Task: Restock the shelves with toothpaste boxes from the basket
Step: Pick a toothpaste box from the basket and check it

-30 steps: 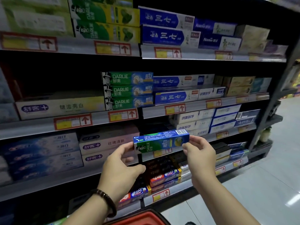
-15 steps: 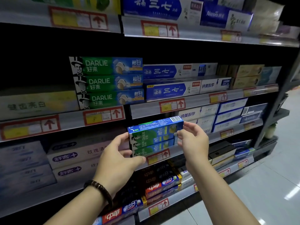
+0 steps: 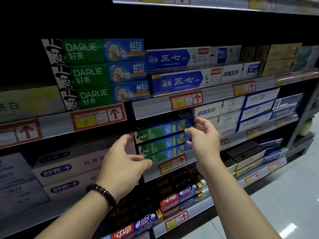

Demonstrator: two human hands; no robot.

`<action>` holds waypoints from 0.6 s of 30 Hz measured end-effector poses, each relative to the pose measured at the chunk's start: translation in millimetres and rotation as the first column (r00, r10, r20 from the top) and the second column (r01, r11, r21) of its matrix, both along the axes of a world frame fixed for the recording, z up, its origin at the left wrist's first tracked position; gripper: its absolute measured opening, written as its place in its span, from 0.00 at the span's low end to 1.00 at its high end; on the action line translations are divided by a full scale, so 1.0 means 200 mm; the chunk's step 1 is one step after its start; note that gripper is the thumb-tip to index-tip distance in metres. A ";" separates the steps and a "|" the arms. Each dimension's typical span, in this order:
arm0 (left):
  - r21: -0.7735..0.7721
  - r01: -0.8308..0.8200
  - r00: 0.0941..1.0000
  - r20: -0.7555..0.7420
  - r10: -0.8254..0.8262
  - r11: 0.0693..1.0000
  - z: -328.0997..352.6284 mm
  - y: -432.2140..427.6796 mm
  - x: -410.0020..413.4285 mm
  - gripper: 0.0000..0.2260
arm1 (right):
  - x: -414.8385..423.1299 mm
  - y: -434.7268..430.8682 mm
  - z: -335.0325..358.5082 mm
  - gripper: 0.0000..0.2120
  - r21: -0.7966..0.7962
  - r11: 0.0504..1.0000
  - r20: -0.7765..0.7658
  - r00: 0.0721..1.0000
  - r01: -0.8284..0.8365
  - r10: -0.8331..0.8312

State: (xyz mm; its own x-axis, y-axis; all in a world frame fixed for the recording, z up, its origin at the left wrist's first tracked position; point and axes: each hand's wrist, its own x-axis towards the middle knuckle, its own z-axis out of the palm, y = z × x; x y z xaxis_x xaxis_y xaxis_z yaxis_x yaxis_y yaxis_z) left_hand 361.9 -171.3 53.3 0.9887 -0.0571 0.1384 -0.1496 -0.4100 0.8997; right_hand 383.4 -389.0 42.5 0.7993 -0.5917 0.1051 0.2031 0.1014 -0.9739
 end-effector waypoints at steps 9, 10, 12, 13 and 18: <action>0.203 -0.077 0.991 0.122 0.053 0.976 -0.02 0.00 0.03 0.40 | 0.03 -0.02 -0.01 0.21 -0.012 0.998 -0.058 0.997 -0.055 0.054; 0.215 -0.077 0.991 0.120 0.052 0.974 -0.02 0.00 0.03 0.39 | 0.03 -0.02 -0.02 0.22 -0.014 0.998 -0.063 0.996 -0.061 0.060; 0.242 -0.071 0.993 0.112 0.045 0.968 0.00 0.00 0.04 0.38 | 0.03 -0.02 -0.02 0.24 -0.028 0.998 -0.070 0.996 -0.065 0.063; 0.262 -0.064 0.993 0.108 0.037 0.963 0.01 0.00 0.03 0.39 | 0.03 -0.01 -0.02 0.25 -0.036 0.997 -0.074 0.995 -0.062 0.059; 0.272 -0.077 0.990 0.133 0.042 0.959 0.01 -0.02 0.00 0.36 | 0.01 0.05 -0.07 0.27 -0.355 0.934 -0.101 0.992 0.037 -0.078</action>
State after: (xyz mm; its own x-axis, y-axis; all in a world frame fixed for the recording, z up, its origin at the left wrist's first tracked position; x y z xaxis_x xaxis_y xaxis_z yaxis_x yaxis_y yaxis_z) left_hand 362.2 -175.7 55.7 0.9674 -0.0523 0.2479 -0.2212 -0.6513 0.7259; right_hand 385.3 -378.6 28.0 0.7836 -0.5781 0.2275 0.0867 -0.2608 -0.9615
